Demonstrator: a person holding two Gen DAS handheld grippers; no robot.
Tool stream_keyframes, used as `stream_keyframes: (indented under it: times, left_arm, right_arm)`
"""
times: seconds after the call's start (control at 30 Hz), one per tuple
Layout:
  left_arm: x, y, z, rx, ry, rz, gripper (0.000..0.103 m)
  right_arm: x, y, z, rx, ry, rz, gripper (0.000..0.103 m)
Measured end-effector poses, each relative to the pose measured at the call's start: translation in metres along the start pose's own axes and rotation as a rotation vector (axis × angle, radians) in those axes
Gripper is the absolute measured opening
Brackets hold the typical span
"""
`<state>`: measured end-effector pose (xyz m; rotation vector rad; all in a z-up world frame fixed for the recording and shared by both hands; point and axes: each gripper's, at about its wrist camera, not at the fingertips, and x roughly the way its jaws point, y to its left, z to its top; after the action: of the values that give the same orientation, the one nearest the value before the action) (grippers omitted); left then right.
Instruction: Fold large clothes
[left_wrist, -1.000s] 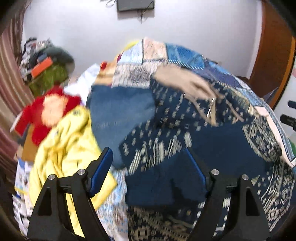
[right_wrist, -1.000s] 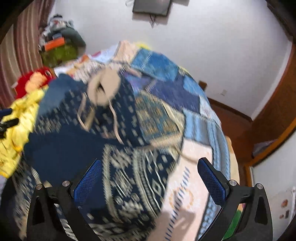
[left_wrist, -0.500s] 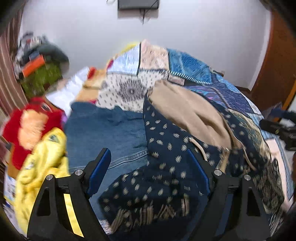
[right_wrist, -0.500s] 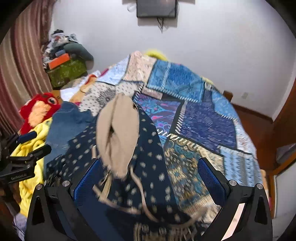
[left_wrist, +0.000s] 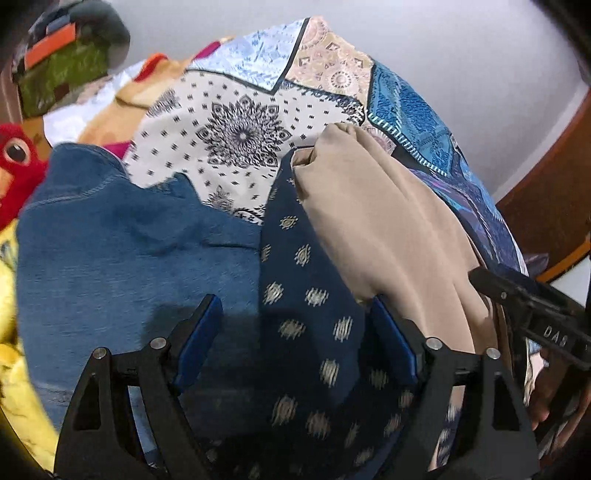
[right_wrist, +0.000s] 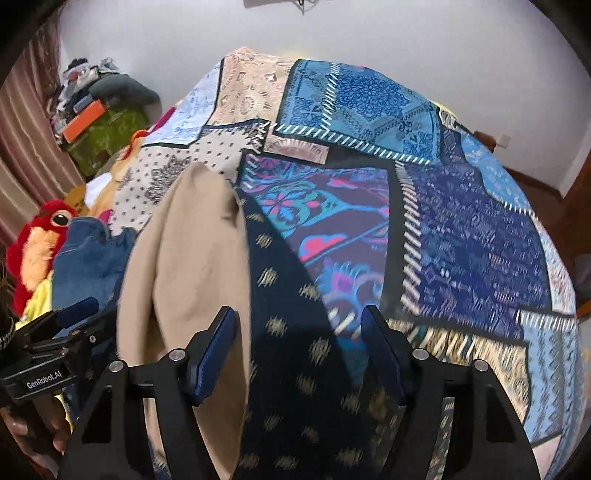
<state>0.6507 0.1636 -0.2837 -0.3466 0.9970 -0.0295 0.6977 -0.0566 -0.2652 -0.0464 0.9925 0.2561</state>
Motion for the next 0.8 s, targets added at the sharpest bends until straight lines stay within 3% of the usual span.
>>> stream_keyframes:
  times: [0.1,0.17,0.2,0.23,0.37,0.5,0.63,0.8]
  left_arm:
    - [0.010,-0.003,0.003,-0.028,0.004,-0.010,0.048]
    - [0.009,-0.009,0.006,-0.013,-0.002,0.032,0.030]
    - [0.007,-0.012,0.007,0.004,-0.003,0.053,0.015]
    - [0.003,-0.015,0.007,0.026,-0.008,0.057,0.010]
    - [-0.044,-0.031,0.006,0.117,-0.094,0.062,0.009]
    - [-0.095,-0.044,-0.003,0.178,-0.150,0.016,0.009]
    - [-0.150,-0.061,-0.030,0.271,-0.189,-0.001,0.009]
    - [-0.200,-0.066,-0.075,0.310,-0.193,-0.053,0.009]
  right_arm:
    - [0.002,-0.001,0.001,-0.010,-0.013,-0.012,0.034]
    - [0.000,-0.003,0.001,-0.010,-0.010,-0.004,0.014]
    - [-0.002,-0.003,0.001,-0.007,-0.008,0.002,0.010]
    - [-0.006,-0.004,0.000,-0.004,-0.008,0.012,0.008]
    - [-0.042,-0.009,-0.008,-0.017,-0.057,0.038,0.007]
    - [-0.092,-0.011,-0.023,-0.024,-0.102,0.105,0.007]
    - [-0.144,-0.005,-0.050,-0.057,-0.149,0.146,0.007]
    - [-0.205,0.005,-0.098,-0.096,-0.186,0.186,0.007]
